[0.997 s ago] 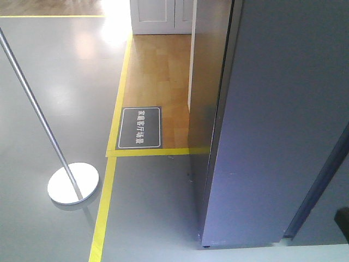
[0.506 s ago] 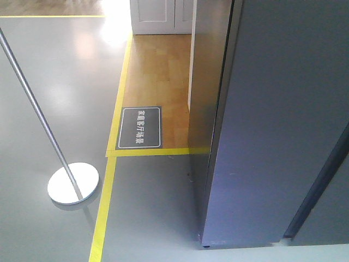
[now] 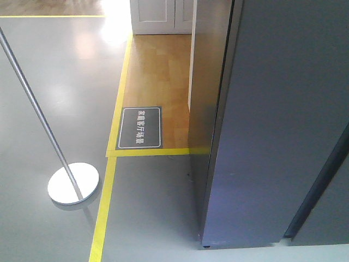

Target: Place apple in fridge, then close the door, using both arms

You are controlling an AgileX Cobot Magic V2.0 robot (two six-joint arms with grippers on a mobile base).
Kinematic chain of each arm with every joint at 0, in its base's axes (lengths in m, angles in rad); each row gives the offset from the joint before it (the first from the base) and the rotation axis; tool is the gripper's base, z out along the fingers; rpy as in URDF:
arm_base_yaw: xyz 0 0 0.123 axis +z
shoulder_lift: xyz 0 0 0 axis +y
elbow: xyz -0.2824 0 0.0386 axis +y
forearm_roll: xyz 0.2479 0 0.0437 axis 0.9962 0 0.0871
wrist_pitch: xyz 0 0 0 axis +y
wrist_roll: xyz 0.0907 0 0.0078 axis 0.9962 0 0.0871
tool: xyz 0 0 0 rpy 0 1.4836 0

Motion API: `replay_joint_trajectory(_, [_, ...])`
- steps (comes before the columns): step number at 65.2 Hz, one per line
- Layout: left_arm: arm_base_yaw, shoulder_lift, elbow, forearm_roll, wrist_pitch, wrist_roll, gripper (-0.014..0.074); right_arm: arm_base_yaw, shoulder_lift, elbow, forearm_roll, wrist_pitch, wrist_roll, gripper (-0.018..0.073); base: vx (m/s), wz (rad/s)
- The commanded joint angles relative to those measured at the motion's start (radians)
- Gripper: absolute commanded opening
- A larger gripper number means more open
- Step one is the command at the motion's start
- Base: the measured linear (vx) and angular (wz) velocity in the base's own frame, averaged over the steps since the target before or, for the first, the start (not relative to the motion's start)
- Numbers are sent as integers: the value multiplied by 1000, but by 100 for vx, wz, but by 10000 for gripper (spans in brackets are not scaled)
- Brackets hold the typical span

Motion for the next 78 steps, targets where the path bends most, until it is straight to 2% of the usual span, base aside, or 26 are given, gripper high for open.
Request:
replay_joint_trajectory(1, [-9,-14,-22,0,-75,3,-6,0,-13,-3,-14,-81,-5,-3,0,0])
replay_joint_trajectory(78, [-9,-14,-22,0,-75,3,-6,0,-13,-3,-7,-81,-5,-3,0,0])
